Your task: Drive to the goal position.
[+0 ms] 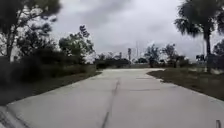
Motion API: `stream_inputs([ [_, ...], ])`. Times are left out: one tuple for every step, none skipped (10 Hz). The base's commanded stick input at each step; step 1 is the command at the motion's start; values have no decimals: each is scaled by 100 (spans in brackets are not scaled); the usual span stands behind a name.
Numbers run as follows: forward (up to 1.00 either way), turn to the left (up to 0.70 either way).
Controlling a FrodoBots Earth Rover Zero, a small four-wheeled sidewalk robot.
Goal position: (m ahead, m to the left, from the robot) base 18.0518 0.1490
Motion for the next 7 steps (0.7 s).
stream_inputs([
  [85,0],
  [85,0],
  [85,0],
  [85,0],
  [85,0],
  [85,0],
  [85,0],
])
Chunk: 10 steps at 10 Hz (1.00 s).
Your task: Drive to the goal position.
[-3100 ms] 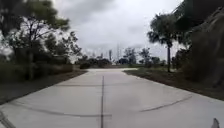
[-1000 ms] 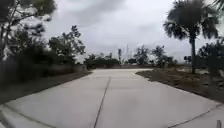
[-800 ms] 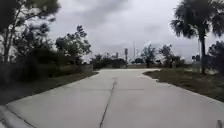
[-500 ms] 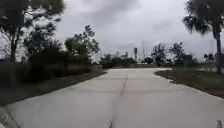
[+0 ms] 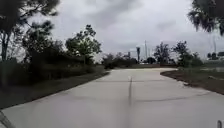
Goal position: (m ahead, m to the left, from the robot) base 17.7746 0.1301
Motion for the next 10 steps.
stream_inputs([
  [85,0],
  [85,0],
  [85,0],
  [85,0],
  [85,0],
  [85,0],
  [85,0],
  [85,0],
  [85,0],
  [85,0],
])
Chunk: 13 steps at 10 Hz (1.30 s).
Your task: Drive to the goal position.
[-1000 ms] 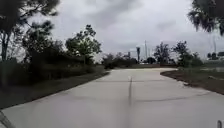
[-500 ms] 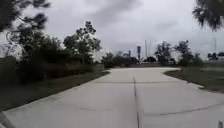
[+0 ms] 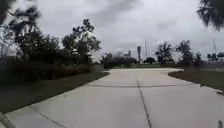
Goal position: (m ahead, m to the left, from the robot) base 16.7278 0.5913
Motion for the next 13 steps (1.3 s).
stream_inputs([
  [85,0],
  [85,0],
  [85,0],
  [85,0],
  [85,0],
  [85,0],
  [85,0],
  [85,0],
  [85,0],
  [85,0],
  [85,0],
  [85,0],
  [85,0],
])
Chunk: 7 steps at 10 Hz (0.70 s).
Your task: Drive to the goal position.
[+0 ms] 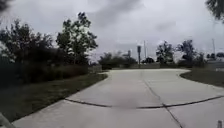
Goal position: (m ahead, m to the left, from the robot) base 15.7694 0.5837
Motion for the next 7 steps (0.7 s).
stream_inputs([
  [85,0],
  [85,0],
  [85,0],
  [85,0],
  [85,0],
  [85,0],
  [85,0],
])
